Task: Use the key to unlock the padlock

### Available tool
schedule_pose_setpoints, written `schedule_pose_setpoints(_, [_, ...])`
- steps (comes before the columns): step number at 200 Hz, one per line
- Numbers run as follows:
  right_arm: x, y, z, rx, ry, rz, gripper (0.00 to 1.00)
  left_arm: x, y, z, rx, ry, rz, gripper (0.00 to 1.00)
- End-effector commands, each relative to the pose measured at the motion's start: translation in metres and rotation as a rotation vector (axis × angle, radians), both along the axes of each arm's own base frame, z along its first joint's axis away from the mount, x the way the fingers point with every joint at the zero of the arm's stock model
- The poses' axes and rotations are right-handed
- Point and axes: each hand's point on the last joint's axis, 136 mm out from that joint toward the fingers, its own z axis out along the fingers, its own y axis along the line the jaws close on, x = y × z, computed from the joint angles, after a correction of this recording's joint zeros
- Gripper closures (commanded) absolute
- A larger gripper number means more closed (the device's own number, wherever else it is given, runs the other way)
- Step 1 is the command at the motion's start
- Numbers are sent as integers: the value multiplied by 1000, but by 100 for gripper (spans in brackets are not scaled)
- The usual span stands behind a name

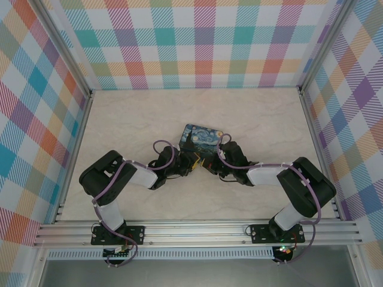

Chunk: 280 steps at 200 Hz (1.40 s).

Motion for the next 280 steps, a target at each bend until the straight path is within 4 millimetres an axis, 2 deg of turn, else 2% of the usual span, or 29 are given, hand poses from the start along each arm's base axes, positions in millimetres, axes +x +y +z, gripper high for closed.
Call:
schedule_pose_setpoints(1, [1,5,14,24,-34,8,94,2,-4,4,-19,-6,-4,86])
schedule_pose_setpoints(35, [0,-4,15,-24,-54,4,85,3,-4,4,-17,-9,-3,94])
schedule_pose_setpoints(92, [-2,-27,13,-137,-105,-6,68,2,-2,7,7,-21,-8,97])
schedule_pose_setpoints(122, [1,-41,21,-191,-167,-10,60,1,1,11,29,-33,-12,97])
schedule_pose_setpoints(151, [6,-54,39,-250,-269,-12,50,1,2,14,39,-41,-12,97])
schedule_pose_setpoints(181, [10,-73,67,-304,-410,-53,27,1,3,17,45,-47,-14,97])
schedule_pose_setpoints(207, [11,-92,91,-332,-543,-119,0,1,3,18,51,-51,-14,96])
schedule_pose_setpoints(235, [10,-116,107,-354,-641,-226,0,1,4,21,60,-55,-16,97])
schedule_pose_setpoints(263, [6,-139,108,-376,-676,-326,0,1,4,22,66,-57,-16,96])
schedule_pose_setpoints(280, [2,-144,107,-397,-694,-322,0,2,4,23,67,-56,-16,96])
